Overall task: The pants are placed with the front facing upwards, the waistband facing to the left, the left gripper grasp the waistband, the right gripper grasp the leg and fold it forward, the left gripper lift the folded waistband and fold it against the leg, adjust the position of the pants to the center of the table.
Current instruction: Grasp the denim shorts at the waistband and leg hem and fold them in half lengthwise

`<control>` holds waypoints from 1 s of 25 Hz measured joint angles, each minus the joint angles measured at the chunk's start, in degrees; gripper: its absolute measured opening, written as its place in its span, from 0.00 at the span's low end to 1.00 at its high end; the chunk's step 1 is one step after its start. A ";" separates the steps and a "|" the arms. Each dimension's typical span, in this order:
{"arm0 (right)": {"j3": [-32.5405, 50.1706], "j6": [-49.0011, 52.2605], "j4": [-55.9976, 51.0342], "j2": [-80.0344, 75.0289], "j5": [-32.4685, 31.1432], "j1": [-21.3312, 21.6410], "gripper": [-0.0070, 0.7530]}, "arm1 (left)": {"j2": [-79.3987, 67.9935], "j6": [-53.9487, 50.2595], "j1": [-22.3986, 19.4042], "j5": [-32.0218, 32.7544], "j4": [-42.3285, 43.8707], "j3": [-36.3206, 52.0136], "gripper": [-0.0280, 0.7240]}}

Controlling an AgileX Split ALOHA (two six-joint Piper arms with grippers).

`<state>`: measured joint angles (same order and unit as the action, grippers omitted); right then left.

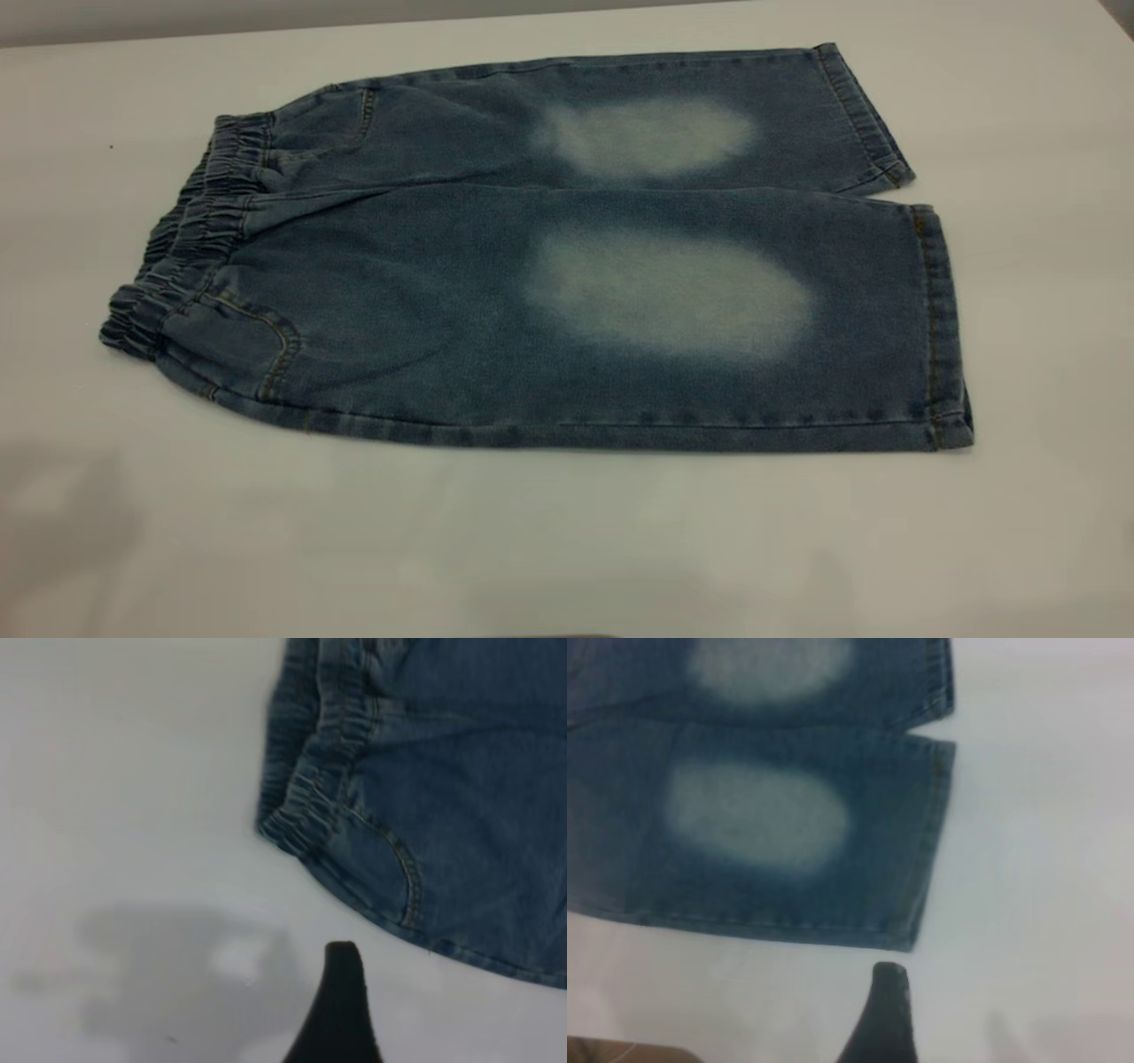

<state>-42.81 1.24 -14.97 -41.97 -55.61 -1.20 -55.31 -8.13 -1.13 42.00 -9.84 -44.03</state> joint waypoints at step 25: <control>0.00 -14.28 -11.66 -6.31 2.46 0.00 0.78 | -46.00 4.51 -4.18 -11.88 -2.10 -9.54 0.79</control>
<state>-42.81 -13.04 -26.63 -48.29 -53.15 -1.20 -101.31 -3.62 -5.31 30.13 -11.94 -53.58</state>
